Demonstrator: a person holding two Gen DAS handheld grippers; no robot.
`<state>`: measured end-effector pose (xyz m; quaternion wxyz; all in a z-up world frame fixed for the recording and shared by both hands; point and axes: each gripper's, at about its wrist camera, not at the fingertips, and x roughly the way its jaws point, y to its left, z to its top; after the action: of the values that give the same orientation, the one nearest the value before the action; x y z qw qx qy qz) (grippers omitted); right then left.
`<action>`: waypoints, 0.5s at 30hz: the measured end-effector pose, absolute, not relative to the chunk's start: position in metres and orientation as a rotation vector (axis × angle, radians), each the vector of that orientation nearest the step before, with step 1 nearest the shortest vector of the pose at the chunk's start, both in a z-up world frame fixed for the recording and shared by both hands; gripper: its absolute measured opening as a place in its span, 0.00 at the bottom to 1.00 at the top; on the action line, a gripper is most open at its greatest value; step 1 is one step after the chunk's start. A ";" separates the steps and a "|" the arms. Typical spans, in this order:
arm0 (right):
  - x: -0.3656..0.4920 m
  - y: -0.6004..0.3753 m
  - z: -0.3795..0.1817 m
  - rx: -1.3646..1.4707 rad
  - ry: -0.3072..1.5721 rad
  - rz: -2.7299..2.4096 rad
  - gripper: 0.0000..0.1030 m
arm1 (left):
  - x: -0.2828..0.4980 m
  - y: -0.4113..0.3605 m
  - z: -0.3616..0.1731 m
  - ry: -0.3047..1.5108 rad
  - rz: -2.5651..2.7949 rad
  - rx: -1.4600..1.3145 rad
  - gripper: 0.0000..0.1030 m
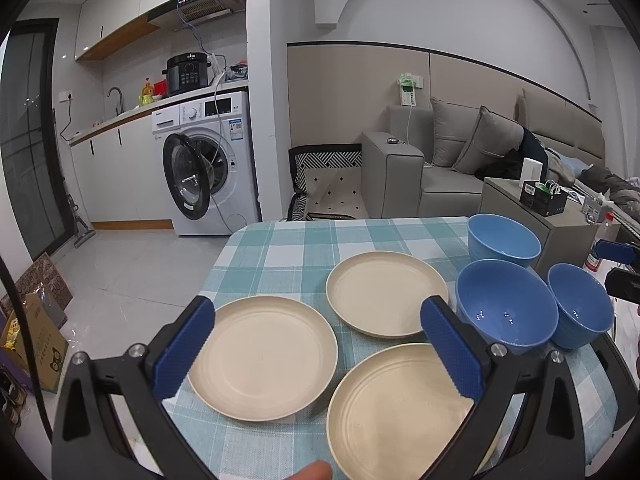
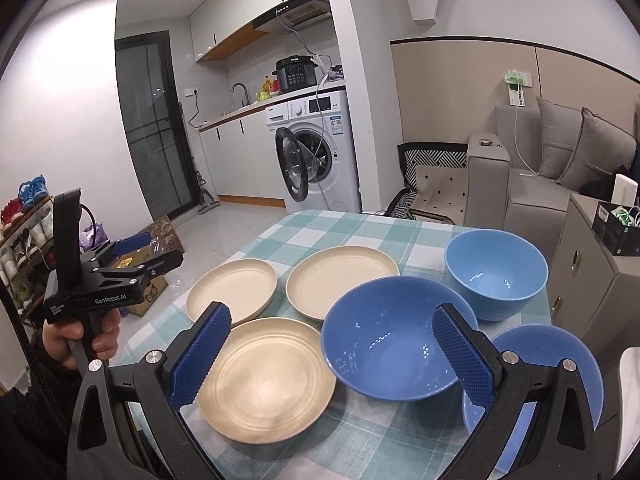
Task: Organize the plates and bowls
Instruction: 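Move both tools forward and down toward the cream plates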
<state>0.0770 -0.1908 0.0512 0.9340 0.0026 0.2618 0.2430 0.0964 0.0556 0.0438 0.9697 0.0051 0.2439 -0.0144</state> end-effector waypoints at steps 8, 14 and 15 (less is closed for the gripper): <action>0.102 -0.186 0.053 -0.006 0.567 0.500 1.00 | 0.124 0.058 0.040 0.523 -0.033 0.000 1.00; 0.126 -0.185 0.056 -0.005 0.590 0.491 1.00 | 0.145 0.063 0.036 0.549 -0.023 -0.018 1.00; 0.129 -0.185 0.056 -0.007 0.591 0.491 1.00 | 0.148 0.064 0.035 0.552 -0.023 -0.021 1.00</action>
<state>0.1292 -0.1850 0.0559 0.9271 -0.0035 0.2884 0.2393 0.1478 0.0645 0.0353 0.9621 -0.0104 0.2723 -0.0116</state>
